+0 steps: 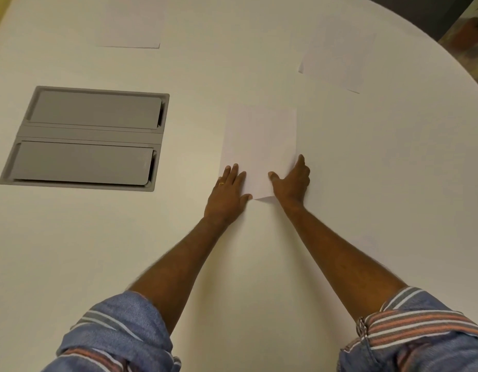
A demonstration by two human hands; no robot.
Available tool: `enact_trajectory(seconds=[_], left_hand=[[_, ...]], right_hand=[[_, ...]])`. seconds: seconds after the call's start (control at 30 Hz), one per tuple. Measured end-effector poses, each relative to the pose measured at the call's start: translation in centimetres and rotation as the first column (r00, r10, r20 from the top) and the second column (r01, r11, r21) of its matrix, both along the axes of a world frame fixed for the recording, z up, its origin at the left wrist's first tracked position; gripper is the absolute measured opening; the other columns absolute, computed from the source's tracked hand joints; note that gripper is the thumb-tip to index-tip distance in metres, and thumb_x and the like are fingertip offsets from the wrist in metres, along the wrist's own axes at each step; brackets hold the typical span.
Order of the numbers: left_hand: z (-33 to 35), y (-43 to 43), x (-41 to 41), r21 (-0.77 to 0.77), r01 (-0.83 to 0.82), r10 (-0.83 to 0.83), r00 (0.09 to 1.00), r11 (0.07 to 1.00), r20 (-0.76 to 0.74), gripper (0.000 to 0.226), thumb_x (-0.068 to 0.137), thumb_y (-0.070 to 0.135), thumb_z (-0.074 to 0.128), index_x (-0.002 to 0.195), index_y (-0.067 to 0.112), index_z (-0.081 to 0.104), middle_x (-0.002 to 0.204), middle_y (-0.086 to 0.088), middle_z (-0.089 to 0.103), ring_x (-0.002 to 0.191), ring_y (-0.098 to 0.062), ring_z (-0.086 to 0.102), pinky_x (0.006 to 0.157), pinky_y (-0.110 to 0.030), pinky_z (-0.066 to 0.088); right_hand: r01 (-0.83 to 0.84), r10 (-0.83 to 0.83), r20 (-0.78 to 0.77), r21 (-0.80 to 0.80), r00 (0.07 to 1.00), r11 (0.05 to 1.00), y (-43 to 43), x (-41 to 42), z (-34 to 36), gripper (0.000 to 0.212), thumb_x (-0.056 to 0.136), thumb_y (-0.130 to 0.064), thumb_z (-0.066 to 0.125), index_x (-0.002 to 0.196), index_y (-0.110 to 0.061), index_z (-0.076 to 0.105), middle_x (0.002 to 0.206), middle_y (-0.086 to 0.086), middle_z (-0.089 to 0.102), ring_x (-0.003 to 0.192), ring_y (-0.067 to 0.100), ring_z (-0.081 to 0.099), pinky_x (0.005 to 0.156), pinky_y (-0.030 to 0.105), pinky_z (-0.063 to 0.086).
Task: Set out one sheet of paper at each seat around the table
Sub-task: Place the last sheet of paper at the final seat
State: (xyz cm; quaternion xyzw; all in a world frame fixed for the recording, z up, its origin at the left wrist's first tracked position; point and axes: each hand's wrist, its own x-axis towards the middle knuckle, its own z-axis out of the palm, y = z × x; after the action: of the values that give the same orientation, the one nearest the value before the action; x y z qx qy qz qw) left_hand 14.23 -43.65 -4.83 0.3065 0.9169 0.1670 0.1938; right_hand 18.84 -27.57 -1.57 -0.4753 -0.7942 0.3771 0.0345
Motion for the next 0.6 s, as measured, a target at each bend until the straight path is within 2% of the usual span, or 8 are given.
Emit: enact_trajectory(seconds=[0.07,0.17,0.23,0.3,0.4,0.47,0.53,0.6], left_hand=[[0.0,0.0,-0.1,0.003,-0.003,0.003,1.000,1.000,-0.015,0.067,0.103,0.042,0.048,0.158,0.014,0.022,0.169,-0.007,0.006,0.156,-0.024,0.003,0.126,-0.040,0.014],[0.2,0.0,-0.4,0.008,-0.003,0.004,0.999,1.000,-0.035,0.068,0.100,0.044,0.052,0.156,0.014,0.028,0.168,-0.008,0.012,0.155,-0.025,0.009,0.124,-0.041,0.022],[0.4,-0.3,-0.7,0.031,-0.003,0.004,0.999,1.000,-0.032,0.069,0.097,0.044,0.058,0.154,0.013,0.033,0.167,-0.010,0.016,0.154,-0.027,0.015,0.120,-0.044,0.029],[0.7,-0.6,-0.8,0.068,-0.056,0.057,0.998,0.996,-0.009,0.070,0.095,0.043,0.062,0.152,0.012,0.037,0.165,-0.011,0.021,0.152,-0.029,0.019,0.116,-0.046,0.033],[1.2,-1.0,-0.8,0.180,-0.231,0.214,0.971,0.956,0.105,0.068,0.096,0.043,0.061,0.151,0.011,0.038,0.162,-0.011,0.028,0.149,-0.028,0.026,0.117,-0.044,0.032],[2.0,-1.2,-0.9,0.292,-0.365,0.304,0.924,0.884,0.232,0.065,0.099,0.039,0.059,0.151,0.008,0.037,0.158,-0.011,0.037,0.145,-0.028,0.035,0.117,-0.040,0.032],[3.0,-1.2,-1.1,0.347,-0.509,0.371,0.841,0.788,0.392,0.064,0.100,0.038,0.057,0.152,0.006,0.036,0.154,-0.012,0.042,0.139,-0.026,0.045,0.115,-0.034,0.035],[4.4,-1.9,-0.8,0.298,-0.623,0.421,0.740,0.724,0.524,0.067,0.101,0.045,0.051,0.154,0.009,0.033,0.154,-0.011,0.044,0.137,-0.025,0.048,0.113,-0.033,0.035]], right_hand=[[0.070,-0.071,-0.017,-0.021,0.997,0.997,-0.1,-0.4,0.4,0.077,0.093,-0.035,0.068,0.154,-0.012,0.026,0.147,0.015,0.048,0.136,0.034,0.044,0.115,0.048,0.035],[0.148,-0.150,-0.095,-0.026,0.984,0.989,0.0,-0.8,1.0,0.043,0.097,-0.031,0.062,0.133,-0.013,0.049,0.126,0.010,0.065,0.117,0.031,0.061,0.104,0.045,0.045],[0.181,-0.190,-0.191,-0.062,0.963,0.981,0.3,-0.8,1.4,0.029,0.096,-0.024,0.064,0.120,-0.009,0.059,0.115,0.009,0.068,0.107,0.027,0.065,0.095,0.039,0.052],[0.182,-0.193,-0.253,-0.065,0.948,0.981,0.5,-0.6,2.4,0.022,0.094,-0.018,0.067,0.113,-0.007,0.063,0.107,0.006,0.068,0.097,0.022,0.063,0.093,0.039,0.053],[0.111,-0.110,-0.310,-0.015,0.944,0.994,0.5,-0.2,3.7,0.016,0.093,-0.013,0.066,0.109,-0.007,0.064,0.101,0.001,0.067,0.097,0.020,0.062,0.093,0.041,0.052],[0.044,-0.048,-0.351,-0.021,0.935,0.999,-0.1,0.0,4.9,0.016,0.094,-0.011,0.065,0.110,-0.007,0.062,0.102,-0.001,0.066,0.103,0.021,0.064,0.092,0.039,0.053],[-0.025,0.010,-0.376,-0.035,0.926,0.999,-0.9,0.1,6.1,0.020,0.096,-0.009,0.062,0.115,-0.008,0.058,0.109,0.003,0.068,0.107,0.022,0.064,0.091,0.037,0.054],[-0.101,0.064,-0.406,-0.071,0.912,0.992,-2.1,0.5,8.2,0.024,0.097,-0.008,0.060,0.120,-0.012,0.053,0.117,0.006,0.068,0.109,0.022,0.065,0.087,0.033,0.056]])
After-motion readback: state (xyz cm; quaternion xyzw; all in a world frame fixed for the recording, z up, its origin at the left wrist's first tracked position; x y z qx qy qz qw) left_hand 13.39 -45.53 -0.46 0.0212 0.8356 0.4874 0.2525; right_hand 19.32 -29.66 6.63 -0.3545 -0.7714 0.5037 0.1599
